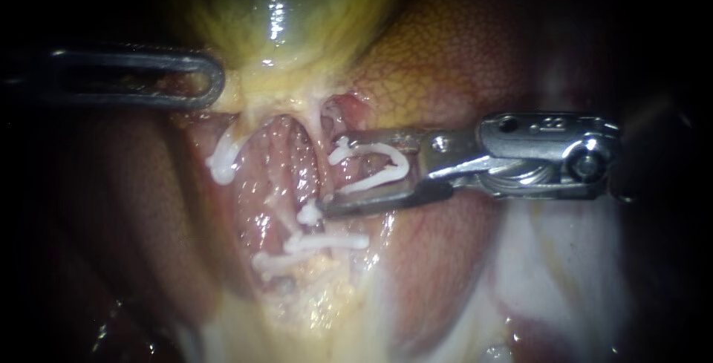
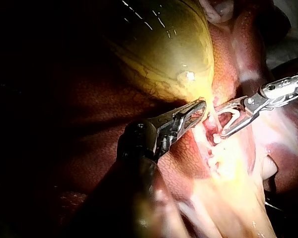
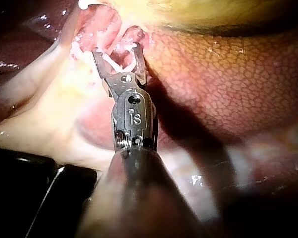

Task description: Clipping third clip right tube

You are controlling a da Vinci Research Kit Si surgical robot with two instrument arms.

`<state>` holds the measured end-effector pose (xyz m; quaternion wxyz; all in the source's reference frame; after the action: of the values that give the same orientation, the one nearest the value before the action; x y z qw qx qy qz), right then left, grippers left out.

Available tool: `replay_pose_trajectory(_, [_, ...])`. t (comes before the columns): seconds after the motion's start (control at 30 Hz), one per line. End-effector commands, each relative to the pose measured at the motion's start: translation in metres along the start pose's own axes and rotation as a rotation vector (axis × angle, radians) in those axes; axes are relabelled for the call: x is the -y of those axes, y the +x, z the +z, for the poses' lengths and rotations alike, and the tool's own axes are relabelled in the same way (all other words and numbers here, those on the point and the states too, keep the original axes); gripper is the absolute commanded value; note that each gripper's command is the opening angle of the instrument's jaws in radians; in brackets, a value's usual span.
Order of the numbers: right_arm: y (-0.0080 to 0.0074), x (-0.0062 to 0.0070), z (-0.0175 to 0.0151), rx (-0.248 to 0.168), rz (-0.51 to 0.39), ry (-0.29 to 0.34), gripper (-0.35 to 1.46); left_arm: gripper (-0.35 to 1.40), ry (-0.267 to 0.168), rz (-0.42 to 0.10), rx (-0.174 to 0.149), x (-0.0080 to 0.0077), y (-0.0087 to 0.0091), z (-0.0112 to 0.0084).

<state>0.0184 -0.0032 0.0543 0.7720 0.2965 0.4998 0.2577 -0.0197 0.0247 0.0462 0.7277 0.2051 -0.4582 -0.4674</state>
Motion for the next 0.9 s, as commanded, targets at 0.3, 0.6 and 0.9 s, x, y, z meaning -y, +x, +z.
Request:
replay_pose_trajectory(0.3, [0.0002, -0.0008, 0.0014, -0.125, 0.087, 0.149, 0.45, -0.35, -0.001, 0.000, 0.000, 0.0001, 0.0000, -0.0001])
replay_pose_trajectory(0.6, [0.0008, -0.0022, 0.0027, -0.233, 0.132, 0.331, 0.43, -0.35, -0.001, 0.000, 0.000, 0.0001, 0.0000, -0.0002])
replay_pose_trajectory(0.9, [0.0009, -0.0025, 0.0027, -0.283, 0.132, 0.446, 0.39, -0.35, 0.000, 0.000, 0.000, 0.0000, 0.0000, -0.0002])
